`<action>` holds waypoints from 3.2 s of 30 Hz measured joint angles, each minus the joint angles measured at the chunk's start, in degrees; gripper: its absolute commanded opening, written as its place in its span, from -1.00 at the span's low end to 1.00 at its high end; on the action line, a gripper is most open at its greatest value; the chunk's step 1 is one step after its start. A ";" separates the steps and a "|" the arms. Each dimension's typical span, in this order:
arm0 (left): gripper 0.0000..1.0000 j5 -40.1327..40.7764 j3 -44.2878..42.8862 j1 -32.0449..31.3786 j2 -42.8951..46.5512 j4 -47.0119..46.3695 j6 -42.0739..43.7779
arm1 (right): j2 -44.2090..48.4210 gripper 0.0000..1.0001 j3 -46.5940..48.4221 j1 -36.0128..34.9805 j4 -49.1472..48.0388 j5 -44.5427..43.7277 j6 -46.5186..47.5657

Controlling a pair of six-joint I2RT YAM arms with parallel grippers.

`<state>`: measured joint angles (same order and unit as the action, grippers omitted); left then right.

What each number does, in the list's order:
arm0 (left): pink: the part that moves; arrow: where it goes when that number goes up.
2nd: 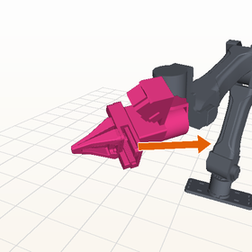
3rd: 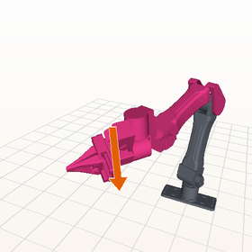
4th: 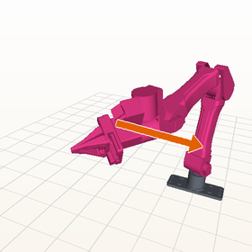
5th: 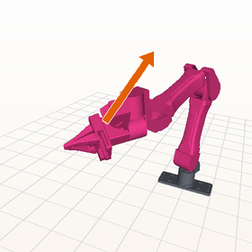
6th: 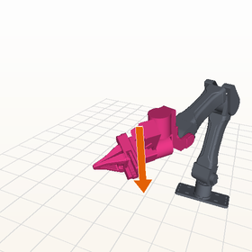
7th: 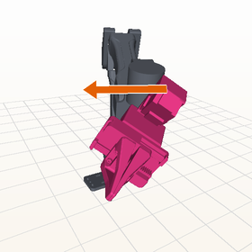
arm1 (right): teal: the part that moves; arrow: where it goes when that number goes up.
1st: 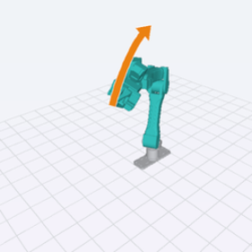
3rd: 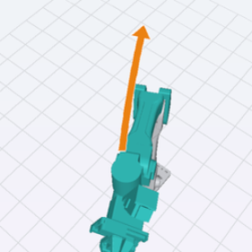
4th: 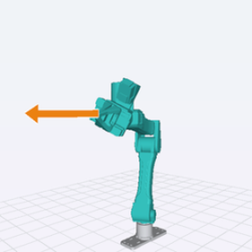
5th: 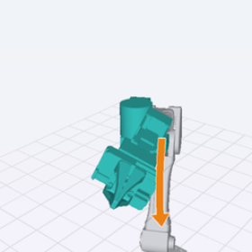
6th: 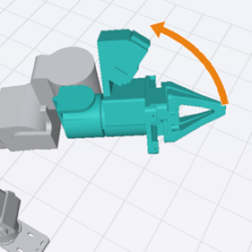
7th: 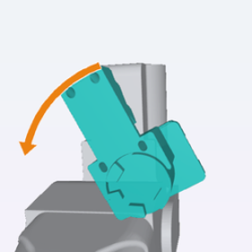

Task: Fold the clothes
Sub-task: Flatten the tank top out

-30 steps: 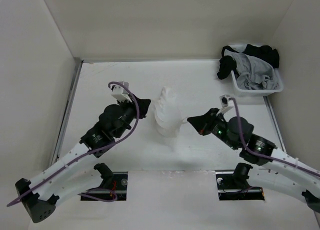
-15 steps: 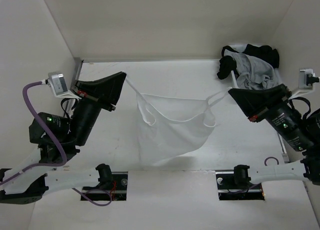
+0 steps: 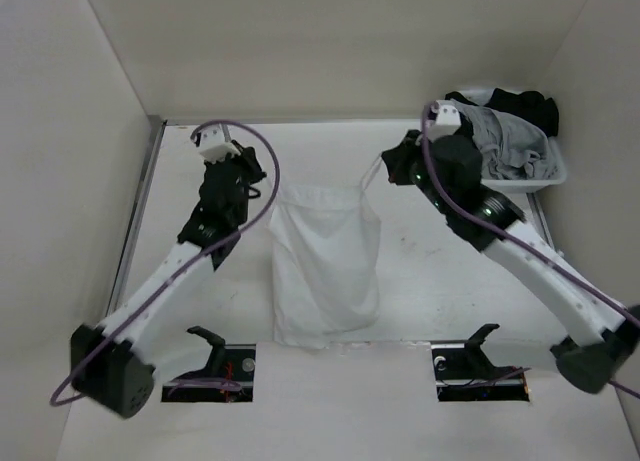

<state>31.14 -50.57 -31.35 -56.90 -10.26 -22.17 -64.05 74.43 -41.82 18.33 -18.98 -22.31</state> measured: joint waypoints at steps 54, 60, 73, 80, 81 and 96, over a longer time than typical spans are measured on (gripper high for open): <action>-0.39 -17.64 -1.64 17.46 -47.34 -5.88 -9.33 | -22.14 -0.27 -30.03 13.73 -33.24 22.84 -15.13; -0.80 -18.03 -3.13 17.64 -48.87 -6.12 -10.03 | -27.02 -0.21 -30.47 14.64 -35.60 22.82 -17.20; -0.91 -17.84 -1.75 17.70 -48.00 -7.41 -14.71 | -41.83 -0.17 -21.73 19.80 -36.37 22.82 -21.92; -0.92 -17.90 -0.13 17.14 -45.79 -7.96 -16.55 | -49.11 -0.64 -12.83 20.41 -36.50 23.30 -25.59; -0.92 -17.92 0.26 17.03 -45.33 -8.02 -16.83 | -50.10 -0.85 -11.34 20.46 -36.44 23.52 -26.16; -0.95 -17.97 12.81 16.70 -17.35 -6.95 -20.79 | -5.97 -0.99 -30.88 11.85 -25.64 20.61 -19.30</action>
<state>13.17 -37.76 -14.66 -74.26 -17.21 -42.96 -70.02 43.55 -29.98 -7.31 1.63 -41.60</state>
